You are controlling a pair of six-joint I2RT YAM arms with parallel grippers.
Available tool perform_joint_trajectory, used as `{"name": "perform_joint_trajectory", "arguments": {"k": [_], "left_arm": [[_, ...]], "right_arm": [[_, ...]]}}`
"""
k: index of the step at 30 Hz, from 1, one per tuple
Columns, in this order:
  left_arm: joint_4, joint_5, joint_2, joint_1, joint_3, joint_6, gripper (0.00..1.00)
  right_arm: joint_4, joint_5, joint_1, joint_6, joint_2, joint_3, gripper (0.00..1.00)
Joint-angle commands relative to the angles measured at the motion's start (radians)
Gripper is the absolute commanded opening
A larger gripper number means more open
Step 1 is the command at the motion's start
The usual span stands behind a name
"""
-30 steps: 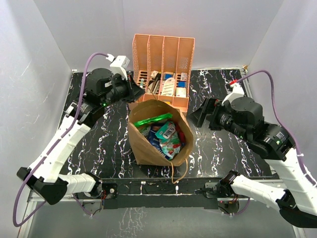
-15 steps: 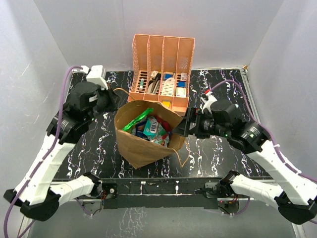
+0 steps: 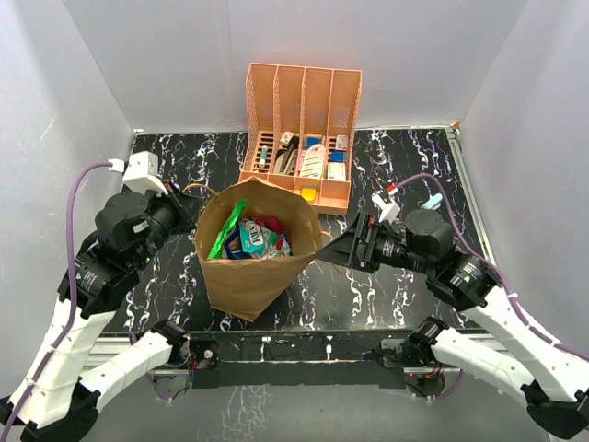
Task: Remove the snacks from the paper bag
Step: Adjust the paper bag at the center of the board.
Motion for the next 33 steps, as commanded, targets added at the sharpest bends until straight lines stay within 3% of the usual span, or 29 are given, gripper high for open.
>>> {"name": "perform_joint_trajectory", "arguments": {"k": [1,8,12,14,16,21,24,28,29,31,33], "left_arm": [[0.065,0.04,-0.011,0.003,0.011,-0.025,0.0],[0.056,0.066,-0.035,0.003,-0.005,-0.037,0.0],[0.06,0.063,-0.057,0.002,-0.01,-0.049,0.0],[0.079,0.075,-0.063,0.003,-0.021,-0.054,0.0],[0.081,0.09,-0.056,0.003,-0.014,-0.054,0.0],[0.048,0.107,-0.027,0.003,0.015,-0.05,0.0],[0.054,0.121,-0.03,0.003,0.009,-0.059,0.0],[0.049,0.142,-0.012,0.003,0.015,-0.073,0.02],[0.045,0.149,-0.003,0.003,0.02,-0.075,0.02],[0.032,0.158,0.012,0.003,0.036,-0.079,0.09],[0.017,0.163,0.021,0.003,0.061,-0.083,0.16]], "right_arm": [[0.136,-0.046,-0.001,0.085,-0.056,-0.058,0.98],[0.292,-0.023,-0.001,0.144,-0.126,-0.129,0.92],[0.483,0.05,-0.002,0.213,-0.186,-0.214,0.73],[0.524,0.059,-0.002,0.243,-0.181,-0.234,0.69],[0.546,0.05,-0.002,0.26,-0.156,-0.235,0.67],[0.624,0.034,-0.002,0.297,-0.075,-0.231,0.51],[0.622,0.093,-0.001,0.312,-0.07,-0.236,0.34],[0.622,0.199,-0.002,0.313,-0.102,-0.248,0.3],[0.632,0.209,-0.003,0.314,-0.107,-0.255,0.23],[0.635,0.226,-0.001,0.311,-0.118,-0.257,0.1],[0.624,0.241,-0.002,0.302,-0.13,-0.249,0.07]]}}
